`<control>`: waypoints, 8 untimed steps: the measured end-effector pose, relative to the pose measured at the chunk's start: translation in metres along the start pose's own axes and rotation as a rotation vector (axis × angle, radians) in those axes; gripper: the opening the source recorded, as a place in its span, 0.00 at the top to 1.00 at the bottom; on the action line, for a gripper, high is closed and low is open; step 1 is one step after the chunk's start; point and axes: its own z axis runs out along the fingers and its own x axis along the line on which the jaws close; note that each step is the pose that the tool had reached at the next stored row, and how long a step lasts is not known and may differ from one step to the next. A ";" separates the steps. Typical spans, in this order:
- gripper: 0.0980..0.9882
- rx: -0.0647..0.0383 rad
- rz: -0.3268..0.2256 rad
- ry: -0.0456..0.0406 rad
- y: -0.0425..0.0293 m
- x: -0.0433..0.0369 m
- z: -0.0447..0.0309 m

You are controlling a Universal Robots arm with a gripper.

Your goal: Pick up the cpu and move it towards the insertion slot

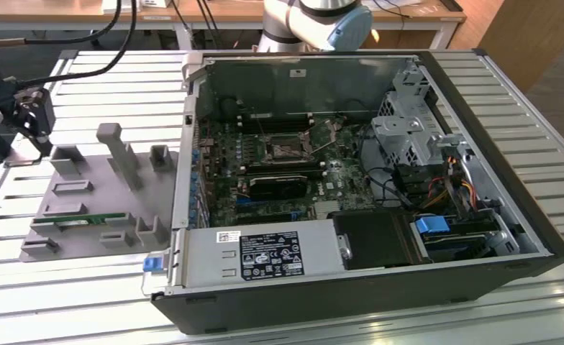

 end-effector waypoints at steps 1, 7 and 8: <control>0.50 0.000 0.000 -0.0001 0.0001 0.0000 -0.0026; 0.50 0.000 0.000 -0.0004 0.0005 0.0000 -0.0159; 0.50 0.000 0.000 -0.0004 0.0006 0.0000 -0.0182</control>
